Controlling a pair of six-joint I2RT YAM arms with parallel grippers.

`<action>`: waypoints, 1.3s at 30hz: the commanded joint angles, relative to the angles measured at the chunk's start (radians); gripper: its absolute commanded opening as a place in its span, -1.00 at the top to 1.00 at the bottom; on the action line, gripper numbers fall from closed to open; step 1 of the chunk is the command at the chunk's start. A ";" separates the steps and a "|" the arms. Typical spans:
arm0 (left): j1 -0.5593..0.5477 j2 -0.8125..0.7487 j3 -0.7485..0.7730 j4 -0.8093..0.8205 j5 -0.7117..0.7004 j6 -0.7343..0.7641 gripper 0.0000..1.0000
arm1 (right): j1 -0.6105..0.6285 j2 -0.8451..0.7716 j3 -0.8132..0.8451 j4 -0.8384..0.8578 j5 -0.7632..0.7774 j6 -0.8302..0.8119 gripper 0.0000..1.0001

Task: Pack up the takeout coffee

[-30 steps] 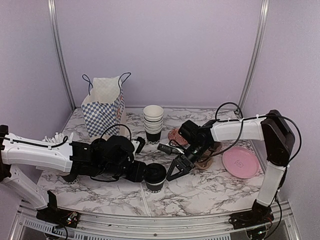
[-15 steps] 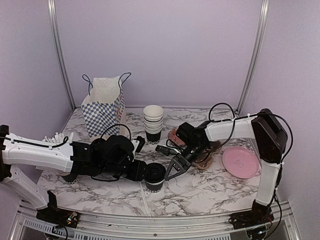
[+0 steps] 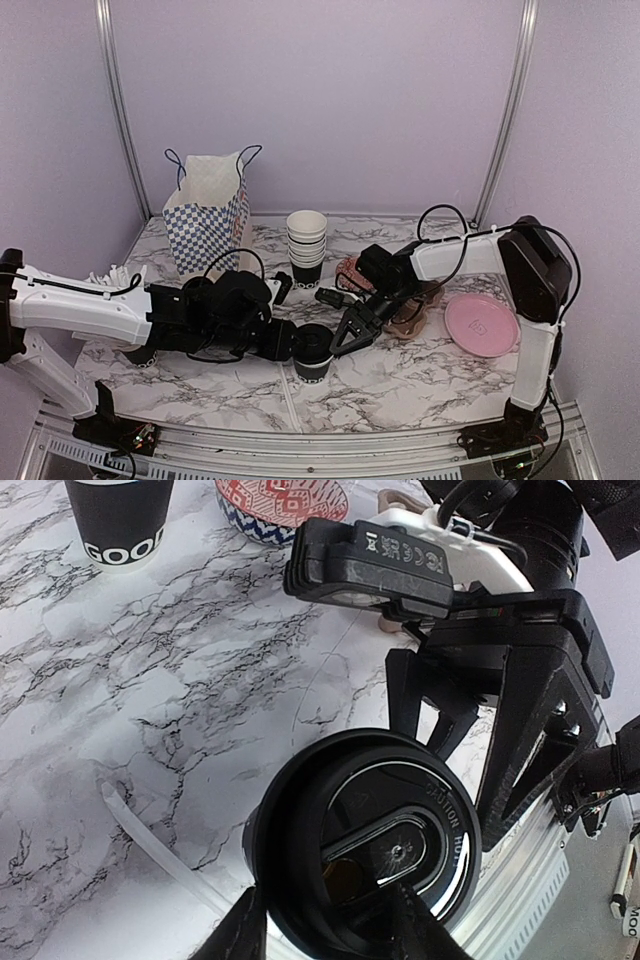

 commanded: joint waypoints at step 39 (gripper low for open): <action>-0.015 -0.066 -0.003 -0.081 -0.068 -0.036 -0.37 | -0.072 0.070 0.279 -0.049 0.037 -0.075 -0.19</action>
